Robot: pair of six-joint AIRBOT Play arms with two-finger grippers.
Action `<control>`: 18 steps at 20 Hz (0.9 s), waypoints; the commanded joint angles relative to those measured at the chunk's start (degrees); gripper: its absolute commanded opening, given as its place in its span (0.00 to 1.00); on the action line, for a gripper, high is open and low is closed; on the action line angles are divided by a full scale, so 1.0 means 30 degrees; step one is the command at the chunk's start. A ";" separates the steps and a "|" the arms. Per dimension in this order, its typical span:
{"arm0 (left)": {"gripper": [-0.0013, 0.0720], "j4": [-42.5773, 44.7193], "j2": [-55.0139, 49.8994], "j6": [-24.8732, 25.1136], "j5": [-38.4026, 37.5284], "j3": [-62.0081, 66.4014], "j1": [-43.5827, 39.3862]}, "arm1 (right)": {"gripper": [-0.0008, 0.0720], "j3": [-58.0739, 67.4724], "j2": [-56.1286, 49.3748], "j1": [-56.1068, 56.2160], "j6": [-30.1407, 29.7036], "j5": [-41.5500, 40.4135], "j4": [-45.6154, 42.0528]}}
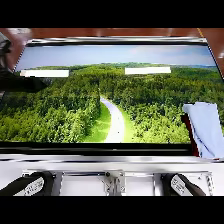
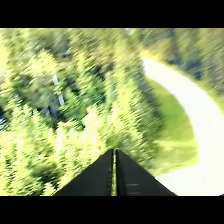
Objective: Fold the shirts.
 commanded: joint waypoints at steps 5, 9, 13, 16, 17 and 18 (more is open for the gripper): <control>0.93 0.4379 -0.5042 -0.4554 -0.3446 0.1712 -0.5785 | 0.96 0.0444 -0.5268 1.2604 0.2324 0.4160 -0.6703; 0.92 0.4758 -0.5122 -0.4546 -0.3271 0.1719 -0.5268 | 0.96 0.0444 -0.6776 1.3923 0.2288 0.4080 -0.6783; 0.92 0.4743 -0.5151 -0.4554 -0.2820 0.1712 -0.5071 | 0.96 0.0444 -0.6856 1.4018 0.2302 0.4095 -0.6688; 0.91 0.4612 -0.5151 -0.4546 -0.2470 0.1712 -0.5115 | 0.96 0.0444 -0.6856 1.4018 0.2302 0.4087 -0.6783; 0.91 0.4612 -0.5151 -0.4546 -0.2484 0.1712 -0.5107 | 0.96 0.0444 -0.6856 1.4018 0.2302 0.4095 -0.6783; 0.91 0.4612 -0.5151 -0.4539 -0.2484 0.1712 -0.5107 | 0.96 0.0444 -0.6856 1.4018 0.2302 0.4087 -0.6783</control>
